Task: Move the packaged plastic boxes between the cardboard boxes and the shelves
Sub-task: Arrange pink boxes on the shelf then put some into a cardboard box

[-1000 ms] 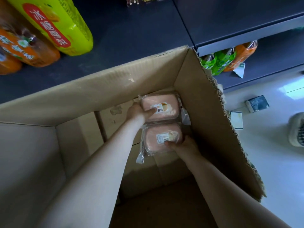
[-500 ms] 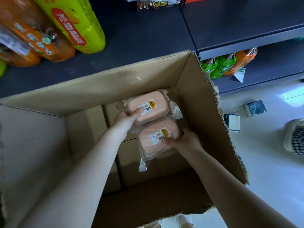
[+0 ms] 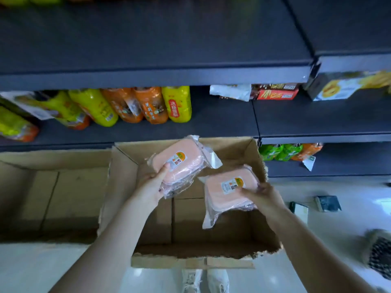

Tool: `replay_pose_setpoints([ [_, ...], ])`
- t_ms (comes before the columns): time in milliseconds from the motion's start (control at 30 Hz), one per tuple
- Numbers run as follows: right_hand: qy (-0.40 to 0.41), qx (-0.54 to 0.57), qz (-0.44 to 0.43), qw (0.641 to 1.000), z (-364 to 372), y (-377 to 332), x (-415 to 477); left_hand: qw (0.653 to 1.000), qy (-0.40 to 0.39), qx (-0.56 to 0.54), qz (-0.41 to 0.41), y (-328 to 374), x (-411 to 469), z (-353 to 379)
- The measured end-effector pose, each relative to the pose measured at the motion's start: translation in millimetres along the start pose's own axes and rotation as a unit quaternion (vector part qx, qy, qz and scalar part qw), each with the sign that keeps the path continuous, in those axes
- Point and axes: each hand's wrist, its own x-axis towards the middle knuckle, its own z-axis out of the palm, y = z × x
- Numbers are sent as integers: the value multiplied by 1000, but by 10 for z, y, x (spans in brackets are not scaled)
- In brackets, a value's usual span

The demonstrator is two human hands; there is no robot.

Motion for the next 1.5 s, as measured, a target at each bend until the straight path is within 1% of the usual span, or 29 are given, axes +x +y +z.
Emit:
replay_pose_setpoints([
  [67, 3, -9, -33, 999, -99, -303, -212, 999, 20, -15, 39, 249, -299, -24],
  [200, 64, 7, -103, 993, -314, -889, -620, 993, 36, -40, 102, 756, -911, -80],
  [333, 88, 44, -172, 980, -571, -1436, -1132, 984, 22, -55, 165, 1313, -1518, -136],
  [433, 91, 74, -204, 972, -731, -1780, -1532, 976, -5, -61, 210, 1720, -2000, -164],
  [567, 99, 106, -236, 961, -886, -2213, -2003, 964, -24, -36, 262, 2221, -2415, -273],
  [667, 123, 123, -261, 949, -902, -2448, -2269, 954, -48, -14, 296, 2541, -2618, -380],
  [800, 150, 124, -298, 935, -871, -2718, -2618, 937, -63, 30, 343, 2894, -2770, -548],
  [867, 158, 137, -317, 925, -834, -2811, -2794, 928, -68, 27, 365, 3045, -2838, -631],
  [967, 170, 161, -327, 915, -802, -2902, -2986, 925, -81, 17, 371, 3210, -2940, -712],
  [1067, 179, 171, -337, 909, -820, -3053, -3159, 915, -82, 24, 395, 3371, -3071, -720],
  [1267, 199, 188, -353, 895, -884, -3519, -3302, 891, -18, 88, 446, 3811, -3181, -591],
  [1500, 246, 162, -400, 868, -1073, -4166, -3208, 869, 15, 135, 475, 4390, -3002, -294],
])
